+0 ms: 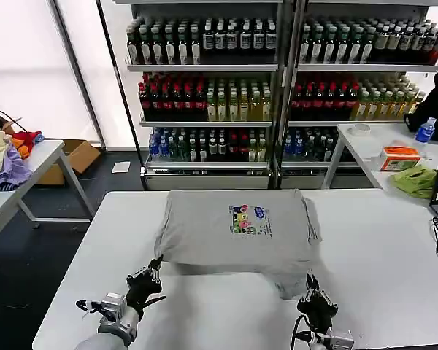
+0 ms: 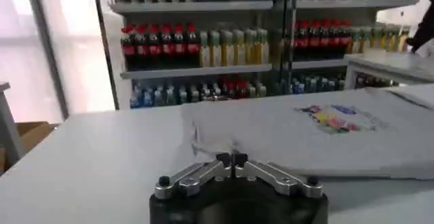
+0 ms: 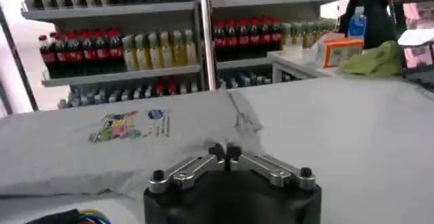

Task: Fold and organize the clothes.

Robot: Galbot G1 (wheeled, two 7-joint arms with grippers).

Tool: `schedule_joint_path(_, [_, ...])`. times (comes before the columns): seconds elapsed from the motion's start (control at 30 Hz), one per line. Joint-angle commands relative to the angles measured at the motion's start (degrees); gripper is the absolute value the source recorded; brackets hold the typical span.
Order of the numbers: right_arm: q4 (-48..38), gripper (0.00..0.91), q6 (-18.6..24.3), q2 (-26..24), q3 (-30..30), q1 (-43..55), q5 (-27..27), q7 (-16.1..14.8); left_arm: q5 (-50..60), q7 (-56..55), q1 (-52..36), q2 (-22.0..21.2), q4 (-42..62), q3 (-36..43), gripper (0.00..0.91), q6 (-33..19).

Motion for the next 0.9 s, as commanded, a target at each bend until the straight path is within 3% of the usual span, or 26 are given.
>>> schedule_joint_path(0.03, [-0.2,0.0,-0.24,-0.38,0.98,6.0,-0.35,-0.45,-2.97,-0.46,-4.05,0.58,0.64,-0.12,0.01,-0.67])
schedule_joint_path(0.47, [-9.08,0.0,-3.7,-2.18,-0.13,19.32,0.74,-2.43,-5.86,-1.36,-13.7,1.59,8.72,1.25,0.0,0.2])
schedule_joint_path(0.9, [-24.53,0.0,-5.25,-2.83,-2.85,33.72,1.93,-3.58,-7.48,-2.22,-26.71,1.69,24.02,5.7,0.0,0.73])
